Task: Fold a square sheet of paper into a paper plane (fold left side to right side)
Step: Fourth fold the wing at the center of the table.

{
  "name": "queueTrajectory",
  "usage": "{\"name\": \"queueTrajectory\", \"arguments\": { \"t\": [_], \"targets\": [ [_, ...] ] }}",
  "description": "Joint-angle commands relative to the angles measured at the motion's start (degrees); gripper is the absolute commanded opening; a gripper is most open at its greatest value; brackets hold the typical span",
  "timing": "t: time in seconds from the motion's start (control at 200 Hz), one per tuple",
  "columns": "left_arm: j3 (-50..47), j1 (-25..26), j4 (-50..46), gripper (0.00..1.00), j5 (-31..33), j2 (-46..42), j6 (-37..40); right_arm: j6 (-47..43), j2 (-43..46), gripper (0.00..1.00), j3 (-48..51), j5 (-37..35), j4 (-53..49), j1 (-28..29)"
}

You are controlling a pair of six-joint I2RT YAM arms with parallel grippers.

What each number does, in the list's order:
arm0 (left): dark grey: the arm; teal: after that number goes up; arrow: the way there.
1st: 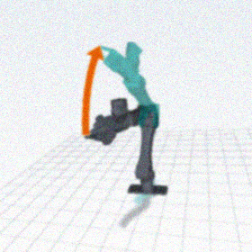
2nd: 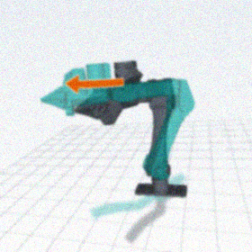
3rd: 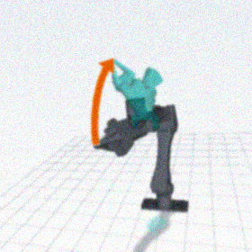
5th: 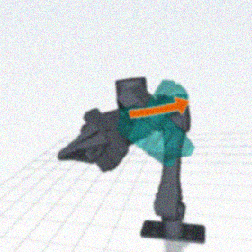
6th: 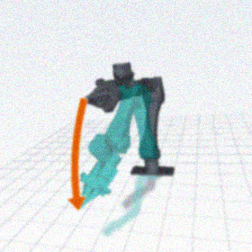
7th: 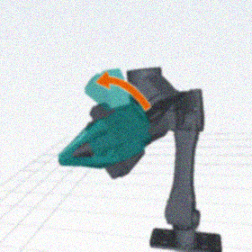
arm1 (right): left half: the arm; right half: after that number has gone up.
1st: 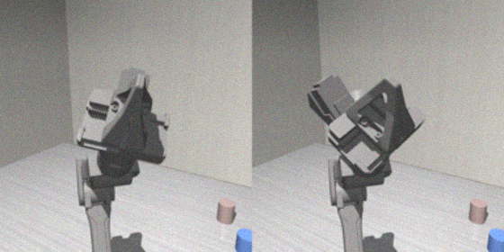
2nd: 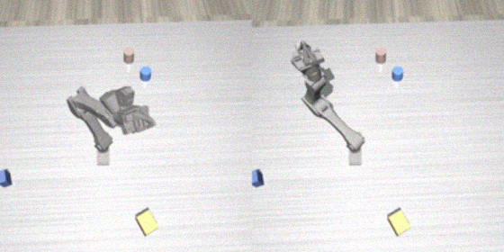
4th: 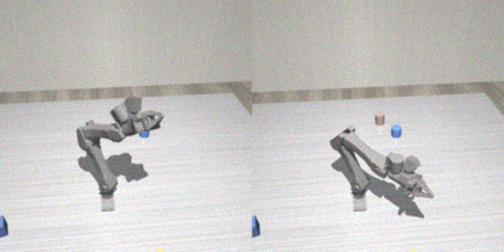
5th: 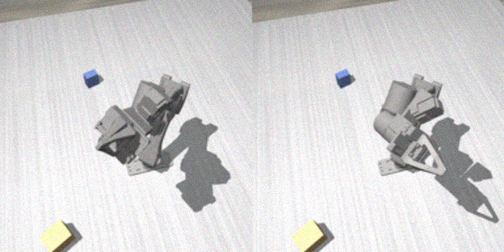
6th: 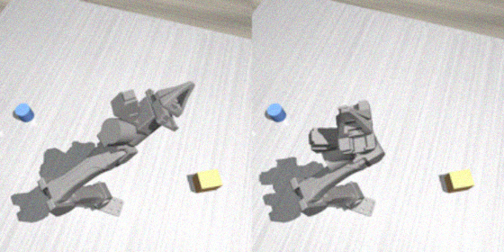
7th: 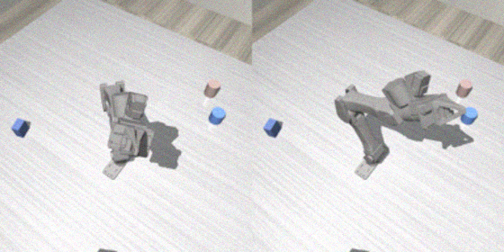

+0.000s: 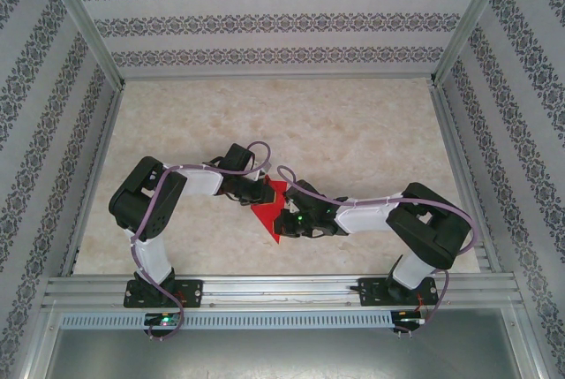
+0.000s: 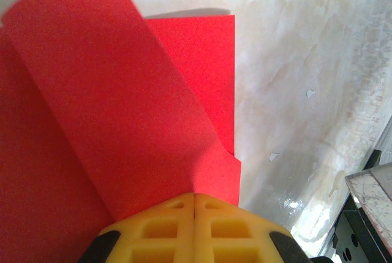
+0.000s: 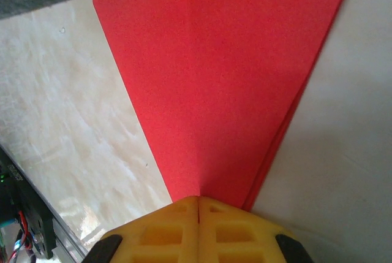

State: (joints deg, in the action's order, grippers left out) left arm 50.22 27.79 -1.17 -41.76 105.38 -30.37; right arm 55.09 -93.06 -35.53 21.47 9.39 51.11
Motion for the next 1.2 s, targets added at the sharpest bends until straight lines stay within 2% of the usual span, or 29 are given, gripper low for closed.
{"name": "queueTrajectory", "arguments": {
  "t": [0.0,0.18,0.46,0.655,0.869,1.194],
  "targets": [
    [-0.74,0.28,-4.49,0.00,6.55,0.72,1.54,-1.61,-1.20,0.00,0.06,-0.56,-2.83,-0.14],
    [-0.99,0.24,-2.65,0.00,4.88,-2.05,0.87,-2.06,-2.42,0.00,1.19,-1.12,-4.43,-0.14],
    [-2.29,-0.54,-1.51,0.02,2.49,-11.62,0.56,-3.69,-2.75,0.00,3.31,-2.40,-6.66,-0.66],
    [-7.47,-0.23,2.53,0.00,-0.41,-15.22,-0.87,-4.36,-2.92,0.00,3.62,-2.75,-6.84,-0.99],
    [-11.39,1.68,7.87,0.00,-2.92,-15.16,-3.21,-4.73,-3.45,0.00,3.27,-3.41,-7.84,-1.10],
    [-12.09,3.25,12.68,0.00,-2.72,-11.02,-5.66,-5.26,-4.33,0.00,2.05,-3.84,-9.88,-1.03]
  ]
}}
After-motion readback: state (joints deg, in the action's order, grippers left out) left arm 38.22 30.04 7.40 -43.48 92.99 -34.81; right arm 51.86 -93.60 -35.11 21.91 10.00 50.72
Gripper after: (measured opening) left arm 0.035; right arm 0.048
